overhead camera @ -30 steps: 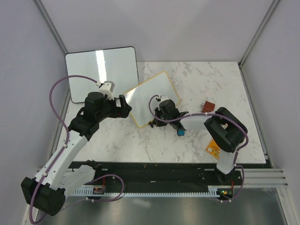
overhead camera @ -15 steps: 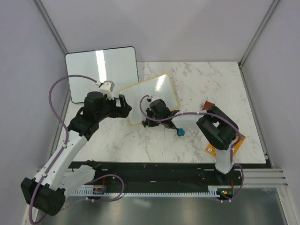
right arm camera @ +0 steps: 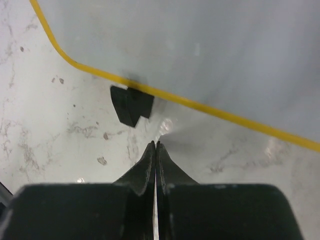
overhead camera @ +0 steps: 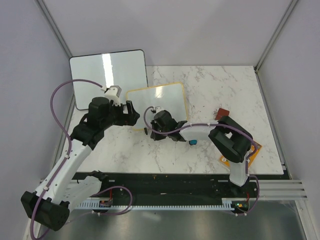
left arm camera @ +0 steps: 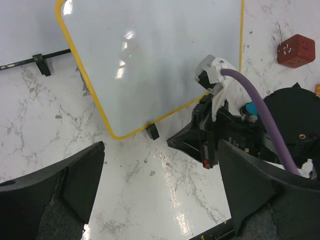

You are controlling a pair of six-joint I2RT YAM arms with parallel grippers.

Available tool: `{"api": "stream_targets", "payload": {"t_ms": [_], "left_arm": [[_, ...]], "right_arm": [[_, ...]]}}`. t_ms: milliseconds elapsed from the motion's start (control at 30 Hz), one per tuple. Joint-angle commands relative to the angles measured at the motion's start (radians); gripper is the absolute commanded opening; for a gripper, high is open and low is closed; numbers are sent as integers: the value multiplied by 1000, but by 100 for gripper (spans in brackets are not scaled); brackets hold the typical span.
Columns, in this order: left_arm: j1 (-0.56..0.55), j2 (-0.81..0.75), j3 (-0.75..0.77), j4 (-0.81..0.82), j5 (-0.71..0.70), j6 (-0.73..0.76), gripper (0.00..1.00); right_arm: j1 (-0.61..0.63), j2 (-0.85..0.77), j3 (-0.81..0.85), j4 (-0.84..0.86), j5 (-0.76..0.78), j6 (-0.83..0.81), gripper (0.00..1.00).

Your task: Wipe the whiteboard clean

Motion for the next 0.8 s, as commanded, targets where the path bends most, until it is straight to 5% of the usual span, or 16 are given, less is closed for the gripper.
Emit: {"api": "stream_targets", "payload": {"t_ms": [0, 167, 300, 433, 767], "left_arm": [[3, -10, 54, -14, 17, 24, 100], [5, 26, 61, -22, 65, 19, 100], [5, 60, 42, -28, 68, 14, 100], [5, 62, 16, -12, 60, 7, 100], [5, 73, -14, 41, 108, 21, 99]], "right_arm": [[5, -173, -66, -73, 81, -10, 2], [4, -376, -107, -176, 156, -57, 30], [4, -526, -144, -229, 259, -98, 71], [-1, -689, -207, -272, 384, -162, 96], [-249, -925, -334, -300, 455, -270, 98]]}}
